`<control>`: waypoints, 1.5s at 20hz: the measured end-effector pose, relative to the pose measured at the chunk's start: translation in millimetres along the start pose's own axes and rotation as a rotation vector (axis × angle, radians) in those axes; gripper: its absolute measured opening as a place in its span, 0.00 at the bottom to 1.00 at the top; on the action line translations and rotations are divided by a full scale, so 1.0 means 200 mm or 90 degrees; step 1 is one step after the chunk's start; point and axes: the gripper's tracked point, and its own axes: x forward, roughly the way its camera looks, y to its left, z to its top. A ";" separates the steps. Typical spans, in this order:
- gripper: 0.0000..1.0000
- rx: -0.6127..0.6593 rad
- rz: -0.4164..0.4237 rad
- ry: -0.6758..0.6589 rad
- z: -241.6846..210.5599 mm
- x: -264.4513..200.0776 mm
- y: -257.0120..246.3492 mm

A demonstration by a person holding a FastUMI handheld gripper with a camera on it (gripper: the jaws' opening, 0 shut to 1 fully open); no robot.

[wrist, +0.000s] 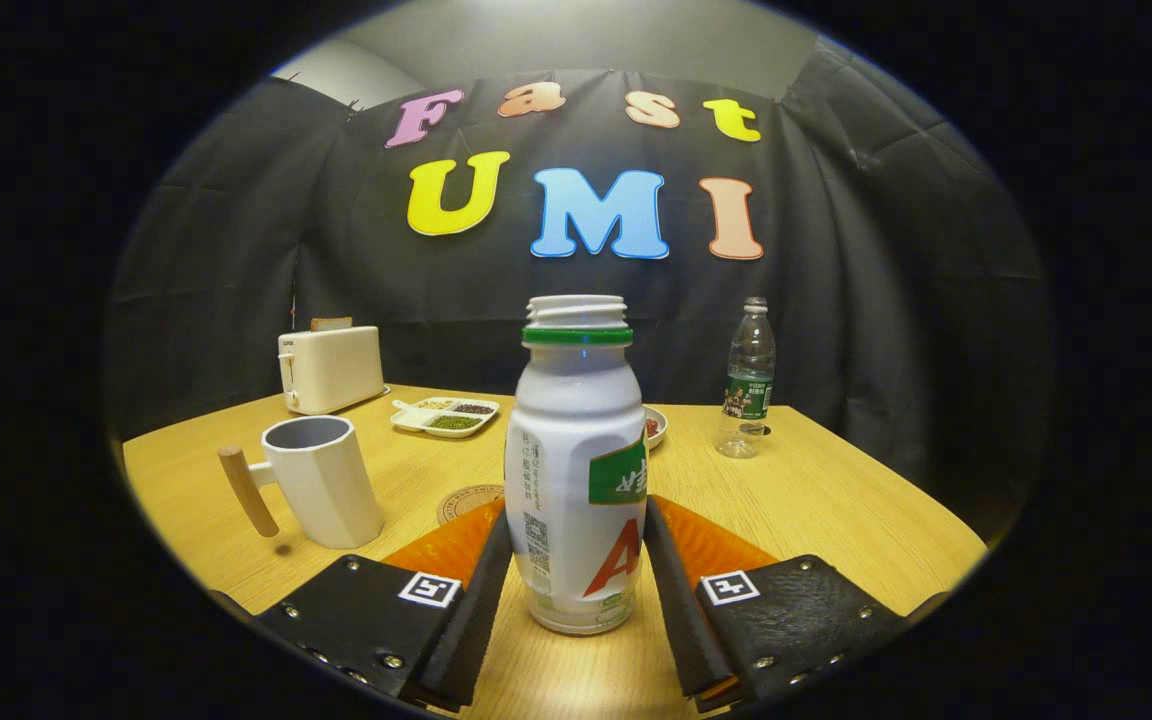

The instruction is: Take the bottle from table, then pour the juice into the cup, finally place the bottle on the coaster

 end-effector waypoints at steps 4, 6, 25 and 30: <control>0.73 -0.025 -0.001 0.008 0.01 0.00 0.02; 0.73 -0.053 -0.006 0.012 0.01 0.00 0.03; 0.73 -0.203 -0.007 -0.026 0.22 0.02 0.17; 0.73 -0.271 0.000 -0.039 0.27 0.03 0.24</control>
